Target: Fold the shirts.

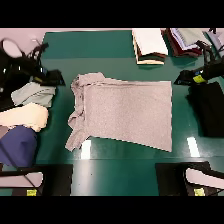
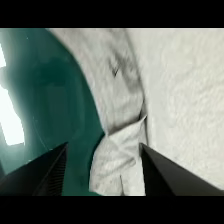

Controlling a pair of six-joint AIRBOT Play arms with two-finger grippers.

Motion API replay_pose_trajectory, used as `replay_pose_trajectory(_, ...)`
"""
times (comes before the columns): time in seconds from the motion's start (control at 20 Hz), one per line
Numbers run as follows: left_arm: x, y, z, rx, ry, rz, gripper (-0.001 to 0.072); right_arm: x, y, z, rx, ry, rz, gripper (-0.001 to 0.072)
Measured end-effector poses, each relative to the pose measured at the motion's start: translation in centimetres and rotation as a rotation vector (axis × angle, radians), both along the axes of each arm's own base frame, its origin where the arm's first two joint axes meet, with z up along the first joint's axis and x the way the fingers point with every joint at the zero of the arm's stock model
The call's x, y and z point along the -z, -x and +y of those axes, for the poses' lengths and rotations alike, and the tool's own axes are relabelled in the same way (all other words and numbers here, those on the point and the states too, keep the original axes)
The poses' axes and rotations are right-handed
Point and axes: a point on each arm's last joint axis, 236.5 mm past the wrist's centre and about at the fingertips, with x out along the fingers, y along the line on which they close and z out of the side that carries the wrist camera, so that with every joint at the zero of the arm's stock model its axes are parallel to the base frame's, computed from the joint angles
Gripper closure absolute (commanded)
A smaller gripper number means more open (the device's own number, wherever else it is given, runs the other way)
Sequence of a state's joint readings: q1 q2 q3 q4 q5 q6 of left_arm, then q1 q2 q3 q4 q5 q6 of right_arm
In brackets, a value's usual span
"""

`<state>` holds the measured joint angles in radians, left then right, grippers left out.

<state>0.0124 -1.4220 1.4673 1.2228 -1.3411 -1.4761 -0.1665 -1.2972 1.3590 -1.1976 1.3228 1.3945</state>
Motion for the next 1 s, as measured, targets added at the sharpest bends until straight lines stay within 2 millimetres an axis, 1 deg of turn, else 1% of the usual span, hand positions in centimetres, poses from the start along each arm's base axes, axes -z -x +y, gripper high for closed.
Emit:
replay_pose_trajectory(0.1, 1.9, 3.6, 0.2, -0.038, 0.003, 0.014, 0.0178, -0.2, 1.0, 0.1, 0.011, 0.005, -0.030, 0.0375)
replay_pose_trajectory(0.2, 4.1, 6.9, 0.4, -0.067, 0.002, 0.032, 0.0178, -0.3, 1.9, 0.2, 0.022, 0.009, -0.059, 0.0375)
replay_pose_trajectory(0.3, 6.5, 9.5, 0.5, -0.085, -0.003, 0.045, 0.0178, -0.4, 2.6, 0.2, 0.031, 0.012, -0.079, 0.0376)
replay_pose_trajectory(0.4, 8.7, 11.3, -0.1, -0.072, -0.011, 0.051, 0.0178, -0.5, 3.0, 0.3, 0.037, 0.011, -0.087, 0.0376)
replay_pose_trajectory(0.55, 10.8, 12.4, -1.5, -0.033, -0.023, 0.022, 0.0178, -0.5, 3.3, 0.3, 0.048, 0.006, -0.085, 0.0375)
replay_pose_trajectory(0.65, 11.5, 12.3, -2.0, -0.026, -0.028, -0.007, 0.0178, -0.4, 3.5, 0.4, 0.051, 0.004, -0.084, 0.0376)
replay_pose_trajectory(0.8, 11.8, 11.7, -2.2, -0.030, -0.033, -0.050, 0.0179, -0.4, 3.7, 0.4, 0.052, 0.002, -0.078, 0.0375)
replay_pose_trajectory(1.0, 11.8, 10.6, -2.3, -0.043, -0.034, -0.101, 0.0179, -0.4, 3.8, 0.5, 0.052, 0.001, -0.074, 0.0376)
